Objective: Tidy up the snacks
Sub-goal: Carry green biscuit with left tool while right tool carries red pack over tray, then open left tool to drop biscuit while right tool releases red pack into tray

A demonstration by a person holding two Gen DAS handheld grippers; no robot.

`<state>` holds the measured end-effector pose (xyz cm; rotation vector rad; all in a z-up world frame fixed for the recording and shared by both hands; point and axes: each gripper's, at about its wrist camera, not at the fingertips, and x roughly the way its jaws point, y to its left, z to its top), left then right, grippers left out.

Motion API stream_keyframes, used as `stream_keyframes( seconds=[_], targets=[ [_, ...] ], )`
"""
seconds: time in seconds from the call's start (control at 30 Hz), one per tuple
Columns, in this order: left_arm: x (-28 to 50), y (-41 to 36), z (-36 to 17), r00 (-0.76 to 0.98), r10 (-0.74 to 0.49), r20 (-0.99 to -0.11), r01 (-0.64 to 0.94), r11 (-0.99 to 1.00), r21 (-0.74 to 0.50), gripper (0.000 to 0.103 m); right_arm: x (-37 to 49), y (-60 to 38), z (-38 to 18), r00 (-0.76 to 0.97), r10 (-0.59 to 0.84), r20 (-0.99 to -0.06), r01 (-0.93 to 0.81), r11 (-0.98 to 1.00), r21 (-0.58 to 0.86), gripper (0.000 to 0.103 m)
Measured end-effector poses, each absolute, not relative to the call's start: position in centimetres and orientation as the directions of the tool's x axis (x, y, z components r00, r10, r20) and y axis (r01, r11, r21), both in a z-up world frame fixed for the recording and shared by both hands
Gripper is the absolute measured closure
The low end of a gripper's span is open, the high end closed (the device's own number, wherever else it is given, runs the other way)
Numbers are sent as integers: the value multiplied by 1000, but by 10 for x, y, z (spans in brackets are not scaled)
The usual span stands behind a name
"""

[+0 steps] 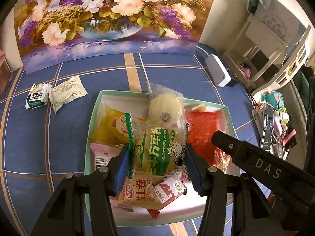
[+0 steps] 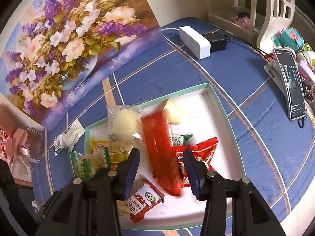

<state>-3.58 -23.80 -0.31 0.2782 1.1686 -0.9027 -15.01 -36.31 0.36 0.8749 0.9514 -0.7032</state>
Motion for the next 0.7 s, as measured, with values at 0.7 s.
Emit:
stream_keyframes(
  seconds=[0.7],
  targets=[
    [-11, -218, 0, 135, -428, -893, 662, 710, -240, 40, -148, -362, 8, 416, -131, -900, 819, 484, 308, 54]
  ],
)
